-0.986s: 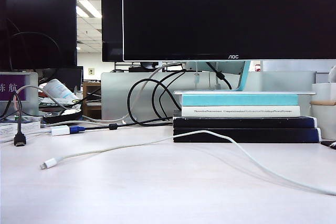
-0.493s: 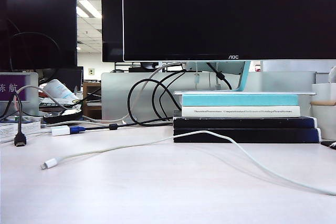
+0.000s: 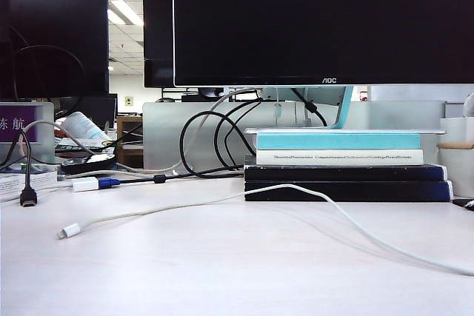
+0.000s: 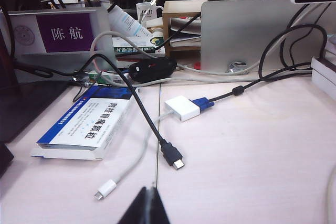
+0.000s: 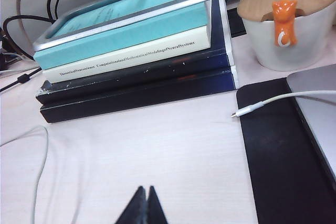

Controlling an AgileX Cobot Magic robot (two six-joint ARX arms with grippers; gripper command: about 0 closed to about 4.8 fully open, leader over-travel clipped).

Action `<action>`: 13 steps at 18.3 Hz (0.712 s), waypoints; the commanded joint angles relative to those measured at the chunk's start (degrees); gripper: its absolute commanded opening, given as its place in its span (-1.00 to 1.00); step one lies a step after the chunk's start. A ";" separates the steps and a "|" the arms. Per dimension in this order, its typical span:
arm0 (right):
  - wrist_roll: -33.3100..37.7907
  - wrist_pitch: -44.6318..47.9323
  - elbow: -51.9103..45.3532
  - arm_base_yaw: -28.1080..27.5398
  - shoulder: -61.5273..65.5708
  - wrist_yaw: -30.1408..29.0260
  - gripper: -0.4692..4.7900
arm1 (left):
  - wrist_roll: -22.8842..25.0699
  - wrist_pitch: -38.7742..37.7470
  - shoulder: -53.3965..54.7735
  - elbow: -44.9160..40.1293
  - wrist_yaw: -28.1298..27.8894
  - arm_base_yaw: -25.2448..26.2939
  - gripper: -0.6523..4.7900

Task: Unfold the white charging cable into a straight cable.

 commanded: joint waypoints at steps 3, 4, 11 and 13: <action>0.22 6.08 -0.31 -1.14 -0.02 -0.09 -0.82 | 0.00 0.35 -0.17 0.04 0.20 0.00 -0.78; 0.20 6.19 -0.31 -1.22 -0.02 -0.02 -0.82 | 0.00 0.35 -0.17 0.04 0.20 0.02 -0.78; -17.51 6.88 -0.31 -1.33 -0.02 7.04 -0.82 | 0.00 0.35 -0.17 0.04 0.20 0.02 -0.78; -19.58 6.91 -0.31 -1.33 -0.02 7.96 -0.82 | 0.00 0.35 -0.17 0.04 0.20 0.02 -0.78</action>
